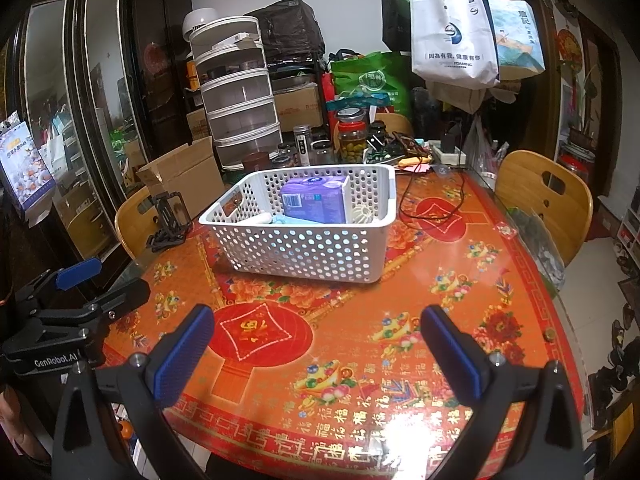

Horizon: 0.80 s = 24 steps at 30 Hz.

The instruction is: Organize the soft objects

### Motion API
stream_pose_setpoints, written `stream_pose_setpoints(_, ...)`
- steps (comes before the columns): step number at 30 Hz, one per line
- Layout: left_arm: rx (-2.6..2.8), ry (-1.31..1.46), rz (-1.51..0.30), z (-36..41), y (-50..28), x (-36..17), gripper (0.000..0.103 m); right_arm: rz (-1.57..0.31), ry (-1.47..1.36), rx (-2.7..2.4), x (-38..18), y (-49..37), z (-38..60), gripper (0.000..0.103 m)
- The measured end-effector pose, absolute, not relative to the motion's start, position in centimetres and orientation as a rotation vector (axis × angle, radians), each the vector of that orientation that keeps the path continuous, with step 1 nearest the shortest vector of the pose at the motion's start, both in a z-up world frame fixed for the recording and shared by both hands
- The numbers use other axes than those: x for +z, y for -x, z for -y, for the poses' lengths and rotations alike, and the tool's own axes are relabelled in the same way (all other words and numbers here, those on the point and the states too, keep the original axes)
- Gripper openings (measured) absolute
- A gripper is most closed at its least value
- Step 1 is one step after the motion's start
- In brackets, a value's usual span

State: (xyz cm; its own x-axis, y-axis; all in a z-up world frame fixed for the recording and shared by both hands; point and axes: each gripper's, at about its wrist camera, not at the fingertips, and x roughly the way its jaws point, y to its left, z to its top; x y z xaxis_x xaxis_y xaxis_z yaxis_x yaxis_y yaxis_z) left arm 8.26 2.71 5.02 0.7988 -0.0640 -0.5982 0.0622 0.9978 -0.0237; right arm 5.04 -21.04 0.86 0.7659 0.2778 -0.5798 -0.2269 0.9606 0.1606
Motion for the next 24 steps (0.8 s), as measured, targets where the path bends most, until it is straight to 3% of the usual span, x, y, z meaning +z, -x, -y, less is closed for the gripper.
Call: stream_pose_setpoints(24,-0.086,-0.032,-0.622,-2.59,-7.92,5.24,0.103,-0.649,-0.082,0.278,0.54,-5.08,21.16,0.102)
